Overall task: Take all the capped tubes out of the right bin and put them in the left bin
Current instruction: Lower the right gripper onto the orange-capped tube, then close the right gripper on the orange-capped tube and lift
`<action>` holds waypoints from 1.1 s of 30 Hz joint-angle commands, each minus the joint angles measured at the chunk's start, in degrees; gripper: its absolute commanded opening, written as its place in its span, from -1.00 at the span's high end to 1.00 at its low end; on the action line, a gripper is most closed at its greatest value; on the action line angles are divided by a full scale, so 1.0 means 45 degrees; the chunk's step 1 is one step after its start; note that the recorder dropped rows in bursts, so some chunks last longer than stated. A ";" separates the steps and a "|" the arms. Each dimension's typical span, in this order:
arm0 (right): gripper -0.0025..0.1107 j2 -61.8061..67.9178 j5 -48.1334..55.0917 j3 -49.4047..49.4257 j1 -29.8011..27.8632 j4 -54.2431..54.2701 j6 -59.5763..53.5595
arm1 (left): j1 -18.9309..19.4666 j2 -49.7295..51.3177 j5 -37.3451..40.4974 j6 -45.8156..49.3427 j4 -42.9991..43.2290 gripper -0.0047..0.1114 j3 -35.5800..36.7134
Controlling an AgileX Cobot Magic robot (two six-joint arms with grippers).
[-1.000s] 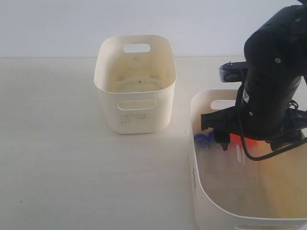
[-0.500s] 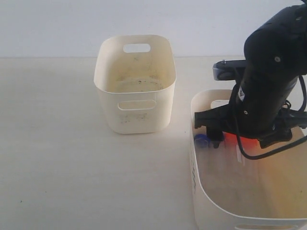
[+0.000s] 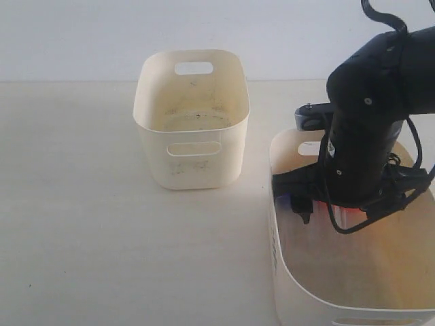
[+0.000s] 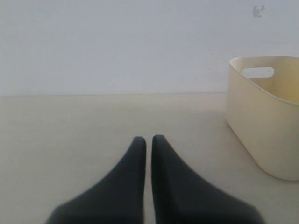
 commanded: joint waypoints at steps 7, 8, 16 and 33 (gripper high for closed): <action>-0.40 0.0770 -0.0080 0.0030 -0.0020 -0.0498 -0.0136 | -0.0091 0.0050 -0.0086 -0.0054 -0.0043 0.85 -0.0026; -0.40 0.0882 -0.0159 0.0030 -0.0020 -0.0498 -0.0090 | -0.0091 0.0050 -0.0086 -0.0054 -0.0043 0.85 -0.0026; -0.02 0.1365 -0.0340 0.0030 -0.0020 -0.0681 0.0003 | -0.0091 0.0050 -0.0086 -0.0054 -0.0043 0.85 -0.0026; 0.31 0.1365 -0.0764 0.0030 -0.0020 -0.0966 0.0916 | -0.0091 0.0050 -0.0086 -0.0054 -0.0043 0.85 -0.0026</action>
